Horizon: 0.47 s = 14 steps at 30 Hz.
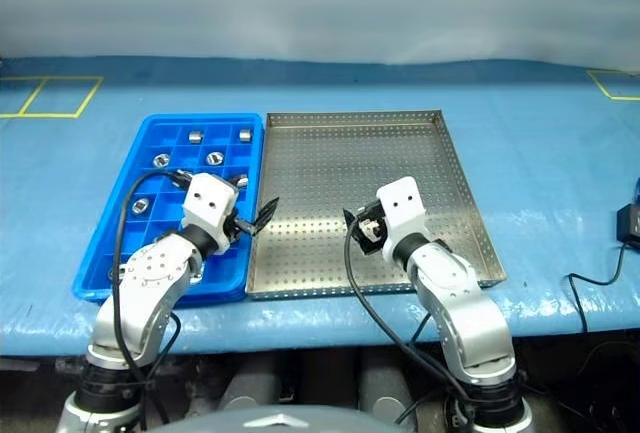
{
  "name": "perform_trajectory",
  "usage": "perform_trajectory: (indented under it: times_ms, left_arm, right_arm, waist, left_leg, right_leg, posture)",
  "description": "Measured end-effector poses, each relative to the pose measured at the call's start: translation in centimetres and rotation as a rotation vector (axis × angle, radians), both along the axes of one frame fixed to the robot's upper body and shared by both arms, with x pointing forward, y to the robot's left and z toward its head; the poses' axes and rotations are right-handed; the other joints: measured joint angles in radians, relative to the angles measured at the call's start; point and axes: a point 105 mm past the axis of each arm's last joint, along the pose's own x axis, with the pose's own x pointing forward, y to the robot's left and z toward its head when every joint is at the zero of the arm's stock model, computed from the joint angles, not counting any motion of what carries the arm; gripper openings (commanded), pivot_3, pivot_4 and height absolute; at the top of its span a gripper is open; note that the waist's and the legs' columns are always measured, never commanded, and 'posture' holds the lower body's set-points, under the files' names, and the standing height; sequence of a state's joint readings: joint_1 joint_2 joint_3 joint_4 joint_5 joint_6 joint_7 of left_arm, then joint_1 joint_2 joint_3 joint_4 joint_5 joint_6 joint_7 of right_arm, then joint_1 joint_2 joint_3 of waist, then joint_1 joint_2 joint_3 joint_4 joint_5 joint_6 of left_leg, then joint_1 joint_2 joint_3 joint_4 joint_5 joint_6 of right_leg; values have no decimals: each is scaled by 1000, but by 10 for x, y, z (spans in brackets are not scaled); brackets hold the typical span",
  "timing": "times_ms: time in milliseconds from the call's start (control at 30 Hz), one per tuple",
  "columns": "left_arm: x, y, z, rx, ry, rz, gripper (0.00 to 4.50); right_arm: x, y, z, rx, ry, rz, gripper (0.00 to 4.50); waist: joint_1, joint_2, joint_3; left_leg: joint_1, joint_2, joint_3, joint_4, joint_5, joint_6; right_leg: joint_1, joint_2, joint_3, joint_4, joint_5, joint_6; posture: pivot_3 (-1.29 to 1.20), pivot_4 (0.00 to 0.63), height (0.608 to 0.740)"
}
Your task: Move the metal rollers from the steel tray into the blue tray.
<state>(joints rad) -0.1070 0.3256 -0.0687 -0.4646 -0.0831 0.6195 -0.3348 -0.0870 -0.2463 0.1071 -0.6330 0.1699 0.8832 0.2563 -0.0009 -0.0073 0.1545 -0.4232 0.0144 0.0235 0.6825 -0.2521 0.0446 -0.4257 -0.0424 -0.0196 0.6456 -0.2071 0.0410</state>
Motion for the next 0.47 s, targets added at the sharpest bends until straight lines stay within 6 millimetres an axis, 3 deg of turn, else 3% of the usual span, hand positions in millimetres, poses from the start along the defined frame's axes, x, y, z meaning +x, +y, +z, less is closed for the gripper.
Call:
perform_trajectory:
  times_ms: [100, 467]
  left_arm:
    - [4, 8, 8, -3, -23, 31, 4277]
    - [-2, 16, 5, 0, 2, 69, 4277]
  right_arm:
    - [-2, 0, -2, -3, 7, 8, 4260]
    - [-5, 2, -6, -30, 23, 48, 4260]
  waist:
    - [3, 0, 0]
    - [14, 0, 0]
  left_leg:
    - [2, 0, 2, 0, 1, 1]
    - [5, 0, 5, -1, 1, 1]
  right_leg:
    - [1, 0, 3, 0, 1, 0]
    - [3, 0, 6, 0, 2, -2]
  posture:
    - [39, 150, 740]
    - [61, 150, 740]
